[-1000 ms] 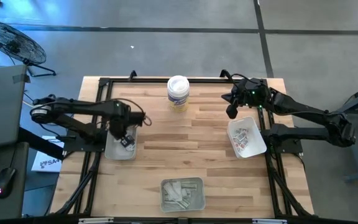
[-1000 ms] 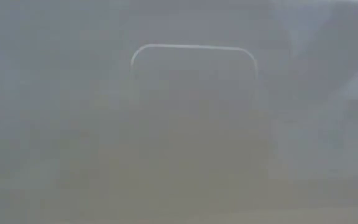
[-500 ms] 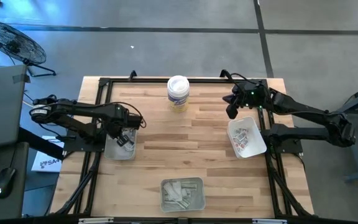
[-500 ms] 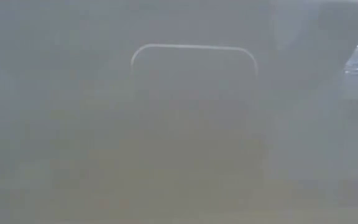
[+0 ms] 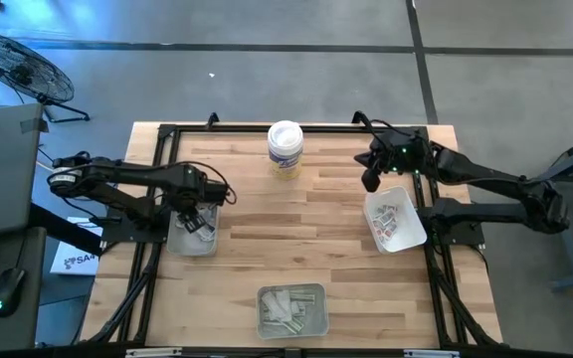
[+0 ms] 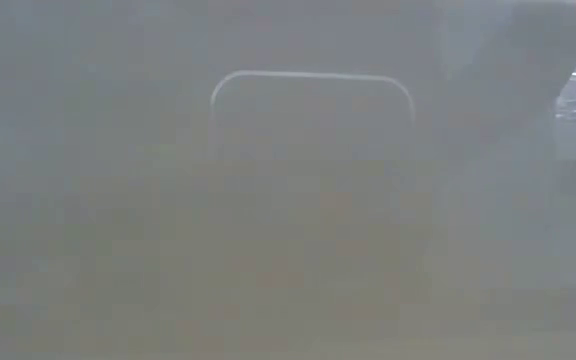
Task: Pick & Place First Aid Supplies
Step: Return to Home Position
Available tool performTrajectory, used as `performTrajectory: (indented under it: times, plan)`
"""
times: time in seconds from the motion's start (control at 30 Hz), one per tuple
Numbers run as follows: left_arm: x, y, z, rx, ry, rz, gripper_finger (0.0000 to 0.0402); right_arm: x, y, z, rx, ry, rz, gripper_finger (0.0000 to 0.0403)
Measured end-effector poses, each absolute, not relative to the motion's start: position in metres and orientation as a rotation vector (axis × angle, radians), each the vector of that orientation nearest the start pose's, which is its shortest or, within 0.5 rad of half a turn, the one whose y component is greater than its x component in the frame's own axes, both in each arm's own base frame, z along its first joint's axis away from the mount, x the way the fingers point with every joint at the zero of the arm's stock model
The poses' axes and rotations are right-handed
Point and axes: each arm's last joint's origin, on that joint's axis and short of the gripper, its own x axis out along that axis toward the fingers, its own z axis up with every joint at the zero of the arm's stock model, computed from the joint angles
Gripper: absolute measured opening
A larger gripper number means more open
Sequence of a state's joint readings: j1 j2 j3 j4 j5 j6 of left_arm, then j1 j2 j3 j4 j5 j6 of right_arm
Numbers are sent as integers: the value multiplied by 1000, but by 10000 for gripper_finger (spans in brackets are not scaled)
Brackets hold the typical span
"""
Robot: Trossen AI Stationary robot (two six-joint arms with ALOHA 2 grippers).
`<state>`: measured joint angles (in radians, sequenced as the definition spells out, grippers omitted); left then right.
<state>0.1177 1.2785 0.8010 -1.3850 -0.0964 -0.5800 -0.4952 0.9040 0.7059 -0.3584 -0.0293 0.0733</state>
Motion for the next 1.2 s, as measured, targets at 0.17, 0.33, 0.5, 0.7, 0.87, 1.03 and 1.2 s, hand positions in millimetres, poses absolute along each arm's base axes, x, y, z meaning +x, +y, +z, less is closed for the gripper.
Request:
performTrajectory:
  times: [0.17, 0.33, 0.5, 0.7, 0.87, 1.03, 1.2]
  plan:
    - [171, 24, 222, -391, 1695, 654, 157, 171, -86, 272, 198, 513, -446, 4]
    - [181, 29, 244, -284, 1571, 720, 154, 174, -81, 277, 173, 464, -420, 2]
    - [194, 30, 256, -244, 1474, 620, 154, 171, -74, 287, 76, 412, -413, 3]
    - [221, 31, 270, -162, 1254, 395, 154, 163, -66, 292, 19, 400, -394, 4]
    - [236, 33, 283, -68, 1094, 339, 154, 160, -63, 292, 18, 410, -382, 2]
    - [245, 37, 289, -11, 980, 404, 154, 159, -64, 290, 14, 442, -427, 6]
    - [249, 37, 291, -33, 931, 394, 154, 158, -63, 288, 11, 462, -385, 9]
